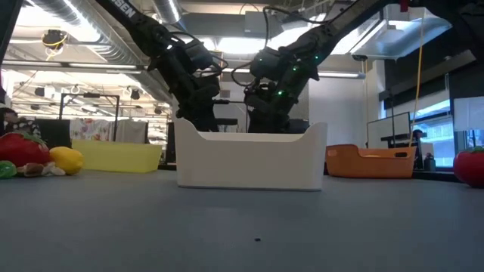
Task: Sort produce into baskets
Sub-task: Put the yellow lemon into the orange bin
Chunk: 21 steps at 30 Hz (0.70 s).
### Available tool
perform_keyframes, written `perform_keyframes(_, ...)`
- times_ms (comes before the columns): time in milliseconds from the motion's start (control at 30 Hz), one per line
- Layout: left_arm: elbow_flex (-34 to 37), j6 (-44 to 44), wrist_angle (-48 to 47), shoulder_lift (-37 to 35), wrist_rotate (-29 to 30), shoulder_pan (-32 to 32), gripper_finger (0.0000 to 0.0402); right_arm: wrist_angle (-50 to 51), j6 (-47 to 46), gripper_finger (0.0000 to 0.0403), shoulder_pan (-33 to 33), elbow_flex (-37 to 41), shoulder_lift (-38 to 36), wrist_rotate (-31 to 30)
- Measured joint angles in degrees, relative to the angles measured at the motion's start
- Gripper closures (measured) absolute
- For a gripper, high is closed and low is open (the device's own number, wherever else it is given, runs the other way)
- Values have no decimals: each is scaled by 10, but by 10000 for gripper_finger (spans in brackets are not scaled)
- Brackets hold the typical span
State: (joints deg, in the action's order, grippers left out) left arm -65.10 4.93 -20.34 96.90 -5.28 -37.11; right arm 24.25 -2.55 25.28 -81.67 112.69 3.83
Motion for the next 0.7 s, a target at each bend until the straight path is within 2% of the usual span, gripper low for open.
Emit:
perform_keyframes(133, 0, 0, 4, 0, 0, 0, 150, -26, -2, 55, -4, 0, 12, -15)
perform_keyframes(367, 0, 1, 4, 0, 0, 0, 150, -59, 21, 55, -5, 0, 34, 35)
perform_keyframes(700, 0, -28, 53, 35, 0, 14, 150, -91, 47, 55, -4, 0, 36, 7)
